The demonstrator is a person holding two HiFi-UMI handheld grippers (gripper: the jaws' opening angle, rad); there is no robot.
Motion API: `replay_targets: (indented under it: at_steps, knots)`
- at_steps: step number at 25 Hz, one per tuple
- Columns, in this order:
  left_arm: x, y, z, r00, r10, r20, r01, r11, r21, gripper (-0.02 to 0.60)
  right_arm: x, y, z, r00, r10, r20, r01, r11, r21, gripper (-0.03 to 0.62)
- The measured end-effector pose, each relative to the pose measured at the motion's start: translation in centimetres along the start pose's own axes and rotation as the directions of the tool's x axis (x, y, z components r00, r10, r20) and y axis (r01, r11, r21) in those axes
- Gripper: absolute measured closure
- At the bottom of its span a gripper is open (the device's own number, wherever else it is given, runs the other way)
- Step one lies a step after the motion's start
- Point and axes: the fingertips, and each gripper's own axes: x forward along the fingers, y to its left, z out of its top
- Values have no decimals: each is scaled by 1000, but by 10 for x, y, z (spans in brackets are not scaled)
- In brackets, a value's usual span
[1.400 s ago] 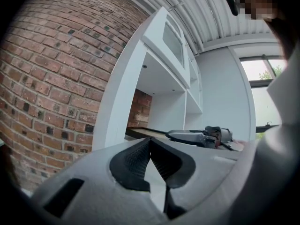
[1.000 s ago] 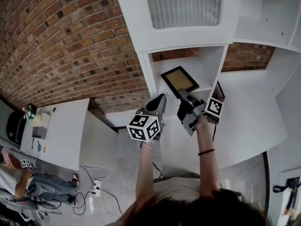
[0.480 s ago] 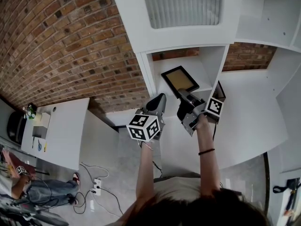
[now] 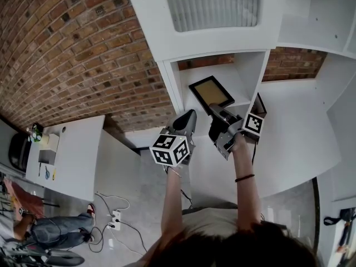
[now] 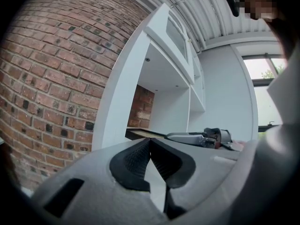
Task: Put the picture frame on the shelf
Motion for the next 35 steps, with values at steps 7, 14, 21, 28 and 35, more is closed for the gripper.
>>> replay_targets:
  at_steps: [7, 14, 21, 28, 35]
  knots:
    - [2, -2, -3, 1000, -5, -5, 5, 1000, -1, 571, -1, -2, 0, 1000, -6, 5, 5, 1000, 16, 522]
    - [1, 0, -4, 1000, 1, -6, -1, 1000, -6, 571, -1, -1, 1, 1000, -11, -1, 11, 1000, 14, 522]
    - [1, -1, -3, 1000, 1, -6, -1, 1000, -4, 571, 0, 5, 0, 1000, 5, 7, -5, 1000, 23, 513]
    - [-2, -2, -2, 1000, 9, -3, -9, 1000, -2, 571, -2, 5, 0, 1000, -8, 15, 8, 1000, 26, 474]
    - [-6, -2, -2, 1000, 11, -5, -11, 1000, 2, 571, -4, 0, -1, 1000, -15, 24, 14, 999, 38, 453]
